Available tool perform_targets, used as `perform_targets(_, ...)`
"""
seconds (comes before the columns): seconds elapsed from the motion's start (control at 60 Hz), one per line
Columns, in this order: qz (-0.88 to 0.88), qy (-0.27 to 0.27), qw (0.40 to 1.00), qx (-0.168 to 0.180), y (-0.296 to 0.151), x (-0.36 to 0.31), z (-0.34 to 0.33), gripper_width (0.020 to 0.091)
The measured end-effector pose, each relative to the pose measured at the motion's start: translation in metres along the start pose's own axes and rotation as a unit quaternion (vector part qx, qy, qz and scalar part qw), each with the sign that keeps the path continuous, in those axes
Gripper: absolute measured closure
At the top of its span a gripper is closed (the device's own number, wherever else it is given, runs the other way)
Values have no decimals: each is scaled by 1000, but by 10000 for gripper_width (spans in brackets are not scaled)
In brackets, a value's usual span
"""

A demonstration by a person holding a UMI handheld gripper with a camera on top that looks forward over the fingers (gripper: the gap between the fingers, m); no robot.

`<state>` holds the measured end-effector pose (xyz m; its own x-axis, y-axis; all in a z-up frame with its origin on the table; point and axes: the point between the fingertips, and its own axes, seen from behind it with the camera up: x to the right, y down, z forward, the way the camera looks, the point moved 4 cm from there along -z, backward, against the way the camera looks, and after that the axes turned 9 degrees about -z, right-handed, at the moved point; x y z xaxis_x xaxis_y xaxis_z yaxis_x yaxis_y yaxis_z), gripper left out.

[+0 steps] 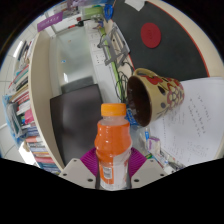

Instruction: Pour water

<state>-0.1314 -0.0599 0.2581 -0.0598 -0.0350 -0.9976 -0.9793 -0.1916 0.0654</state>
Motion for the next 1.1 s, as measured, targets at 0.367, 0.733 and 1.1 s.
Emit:
perform_targets(0.367,-17,29,999,-36,1,0,-9,751)
perform_targets(0.733,-690,53,721,31,-86,-131,-53,750)
perform_targets(1.1,-800,131,570,134,-233,-62,-36,736)
